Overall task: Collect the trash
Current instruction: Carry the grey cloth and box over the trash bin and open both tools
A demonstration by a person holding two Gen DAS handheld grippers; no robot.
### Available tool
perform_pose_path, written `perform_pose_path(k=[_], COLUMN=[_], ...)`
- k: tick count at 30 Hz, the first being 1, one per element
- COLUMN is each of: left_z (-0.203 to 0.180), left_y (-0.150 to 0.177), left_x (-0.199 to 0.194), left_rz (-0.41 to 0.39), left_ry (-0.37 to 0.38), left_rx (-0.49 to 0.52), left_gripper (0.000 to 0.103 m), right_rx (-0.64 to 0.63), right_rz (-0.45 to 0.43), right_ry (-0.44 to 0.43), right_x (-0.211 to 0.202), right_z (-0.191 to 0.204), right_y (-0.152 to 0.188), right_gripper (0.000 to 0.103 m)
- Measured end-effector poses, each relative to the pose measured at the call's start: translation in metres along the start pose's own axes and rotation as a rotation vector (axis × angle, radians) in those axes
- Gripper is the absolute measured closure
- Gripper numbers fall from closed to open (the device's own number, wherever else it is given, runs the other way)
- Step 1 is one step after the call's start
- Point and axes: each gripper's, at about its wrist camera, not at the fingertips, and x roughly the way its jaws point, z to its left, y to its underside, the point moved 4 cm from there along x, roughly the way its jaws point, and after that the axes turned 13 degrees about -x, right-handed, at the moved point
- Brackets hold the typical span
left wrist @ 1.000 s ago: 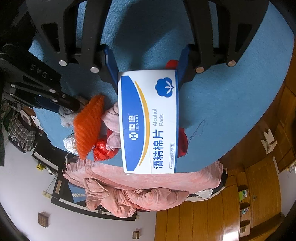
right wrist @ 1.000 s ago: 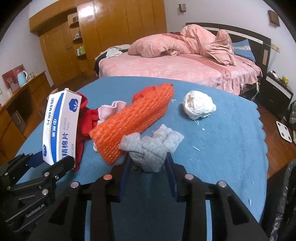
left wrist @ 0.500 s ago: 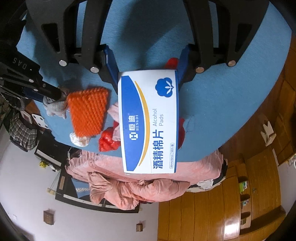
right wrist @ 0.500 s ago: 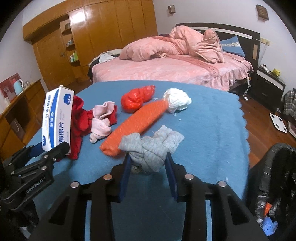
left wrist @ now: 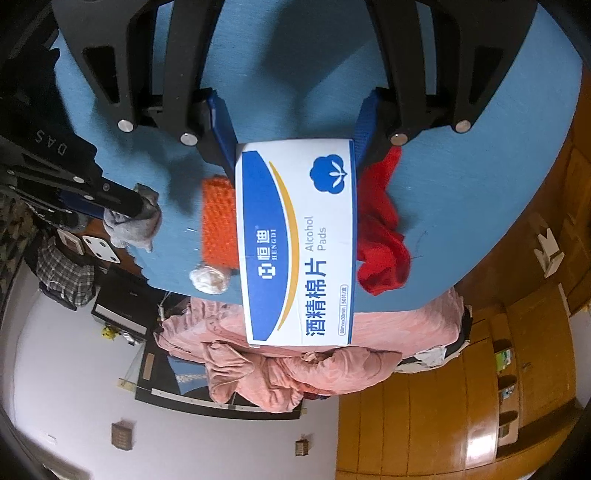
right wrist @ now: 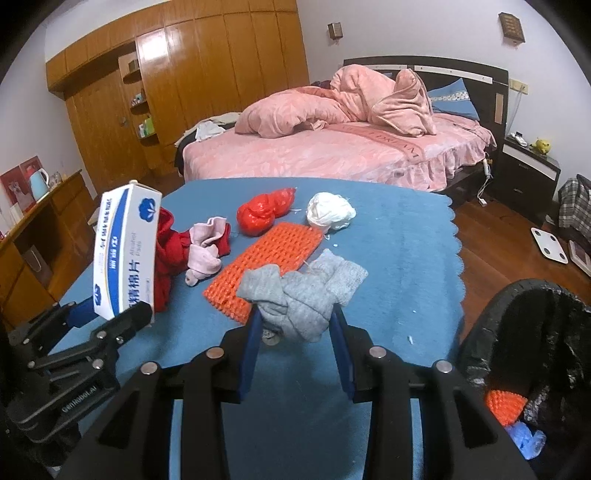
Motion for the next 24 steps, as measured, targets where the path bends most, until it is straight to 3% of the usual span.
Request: perform_pose_path(k=[11,24], left_z=[-0.036,-0.102], left_y=[0.004,0.020], left_x=[-0.022,-0.036], left_rz=[-0.030,-0.014], left_ry=[0.072,0.202], left_rx=[0.048,0.142], left_gripper=[0.049,0.049], right_rx=[0.021,0.062], right_rz=[-0.070,-0.102], right_ry=[0.046,0.191], right_x=[-0.046,-0.102], right_z=[-0.020,-0.077], right_y=[0.004,0.027], right_gripper=[0.066,0.066])
